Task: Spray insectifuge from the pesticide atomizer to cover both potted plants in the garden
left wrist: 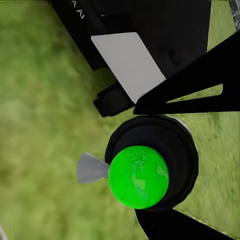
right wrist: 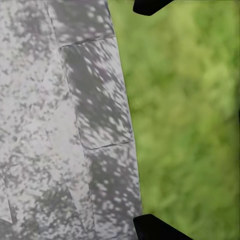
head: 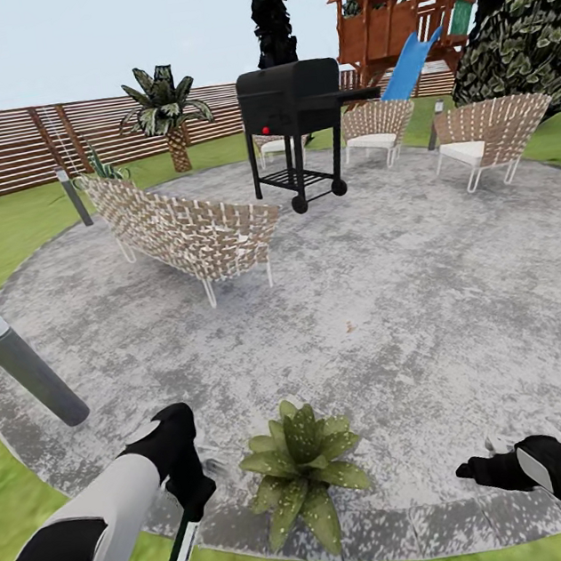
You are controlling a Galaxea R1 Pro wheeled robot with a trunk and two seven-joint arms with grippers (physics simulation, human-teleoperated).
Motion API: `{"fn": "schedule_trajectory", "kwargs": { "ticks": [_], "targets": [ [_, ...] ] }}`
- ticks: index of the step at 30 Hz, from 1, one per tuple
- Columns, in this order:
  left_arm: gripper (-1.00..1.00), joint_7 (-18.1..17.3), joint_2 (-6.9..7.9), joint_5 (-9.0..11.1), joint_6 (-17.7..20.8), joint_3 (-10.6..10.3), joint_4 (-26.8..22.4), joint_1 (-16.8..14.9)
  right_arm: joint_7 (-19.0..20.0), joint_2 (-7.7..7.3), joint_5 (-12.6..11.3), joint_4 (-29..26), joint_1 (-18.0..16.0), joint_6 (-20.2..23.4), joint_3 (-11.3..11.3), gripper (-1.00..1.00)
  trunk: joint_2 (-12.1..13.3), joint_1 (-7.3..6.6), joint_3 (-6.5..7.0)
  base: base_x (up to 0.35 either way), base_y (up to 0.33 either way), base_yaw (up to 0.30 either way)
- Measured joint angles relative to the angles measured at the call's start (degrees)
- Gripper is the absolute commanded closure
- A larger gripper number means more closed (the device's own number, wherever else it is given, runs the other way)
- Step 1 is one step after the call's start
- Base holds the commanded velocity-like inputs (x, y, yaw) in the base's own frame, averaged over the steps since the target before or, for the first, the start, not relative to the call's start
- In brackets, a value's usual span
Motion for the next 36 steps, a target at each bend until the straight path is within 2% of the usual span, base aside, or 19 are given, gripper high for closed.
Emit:
{"fn": "schedule_trajectory", "kwargs": {
  "ticks": [4, 15, 22, 36],
  "targets": [
    [1.00, -0.06, 0.07, -0.02, 0.23, -0.07, -3.43, 0.00, 0.01, 0.00, 0.00, 0.00, 0.01, -0.01, 0.00, -1.00, 0.00, -0.01, 0.00, 0.074, 0.113, 0.000],
    [1.00, -0.08, 0.00, -0.03, 0.28, -0.10, -3.75, -0.01, 0.03, -0.01, 0.00, 0.01, 0.02, -0.01, -0.01, -1.00, 0.00, -0.02, 0.00, 0.165, 0.248, -0.221],
    [1.00, -0.05, -0.02, 0.03, 0.27, -0.20, -3.75, 0.00, 0.02, -0.01, -0.01, 0.01, 0.01, 0.01, -0.01, -1.00, 0.00, 0.00, 0.00, 0.035, 0.032, -0.256],
    [1.00, -0.07, 0.00, -0.07, 0.27, -0.26, -3.68, 0.00, 0.01, 0.00, 0.00, 0.02, 0.01, -0.01, 0.03, -1.00, 0.00, 0.00, 0.01, 0.127, 0.148, -0.026]
  ]
}}
